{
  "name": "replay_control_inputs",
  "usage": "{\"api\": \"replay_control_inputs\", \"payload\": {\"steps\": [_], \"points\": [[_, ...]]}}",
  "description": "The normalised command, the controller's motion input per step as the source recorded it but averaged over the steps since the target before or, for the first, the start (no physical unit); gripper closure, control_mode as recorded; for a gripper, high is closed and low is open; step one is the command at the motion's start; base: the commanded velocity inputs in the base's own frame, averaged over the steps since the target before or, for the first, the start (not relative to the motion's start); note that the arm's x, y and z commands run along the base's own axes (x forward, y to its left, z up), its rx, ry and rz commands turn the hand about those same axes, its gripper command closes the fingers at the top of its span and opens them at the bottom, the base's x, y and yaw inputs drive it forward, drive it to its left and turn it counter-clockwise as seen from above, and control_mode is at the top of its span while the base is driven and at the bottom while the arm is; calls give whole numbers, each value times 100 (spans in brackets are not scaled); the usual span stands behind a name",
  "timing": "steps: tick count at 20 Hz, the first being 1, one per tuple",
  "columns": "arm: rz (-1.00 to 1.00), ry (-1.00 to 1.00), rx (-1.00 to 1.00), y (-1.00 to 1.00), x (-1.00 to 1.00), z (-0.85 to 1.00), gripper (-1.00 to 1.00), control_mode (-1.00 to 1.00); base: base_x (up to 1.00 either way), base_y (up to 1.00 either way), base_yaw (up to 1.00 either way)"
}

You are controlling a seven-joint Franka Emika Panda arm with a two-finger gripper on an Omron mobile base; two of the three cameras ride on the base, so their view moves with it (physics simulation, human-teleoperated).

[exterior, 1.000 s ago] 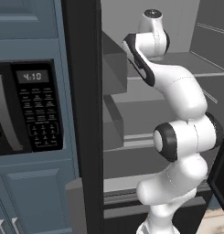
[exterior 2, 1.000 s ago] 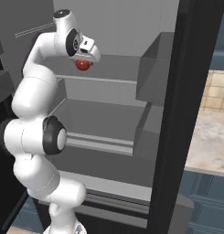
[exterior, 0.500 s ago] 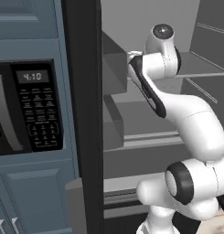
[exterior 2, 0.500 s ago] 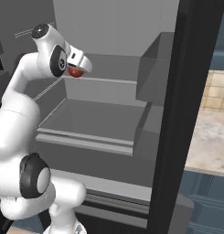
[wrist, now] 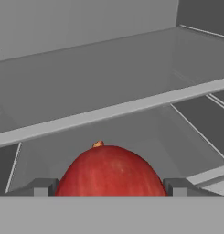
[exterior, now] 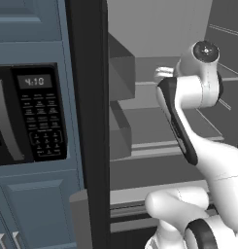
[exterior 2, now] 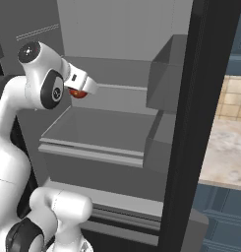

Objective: Grab the onion and lemon wedge from the fridge, place them in the blender, close the lid, and turn on the blender to create a marinade.

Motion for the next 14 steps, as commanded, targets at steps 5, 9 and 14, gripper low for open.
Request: {"api": "replay_control_inputs", "payload": {"steps": [5, 9, 14], "points": [[4, 0, 0, -1, -99, -20, 100, -100, 0, 0, 0], [8, 0, 0, 0, -76, -40, 100, -100, 0, 0, 0], [11, 0, 1, 0, -10, -13, 100, -100, 0, 0, 0]]}}
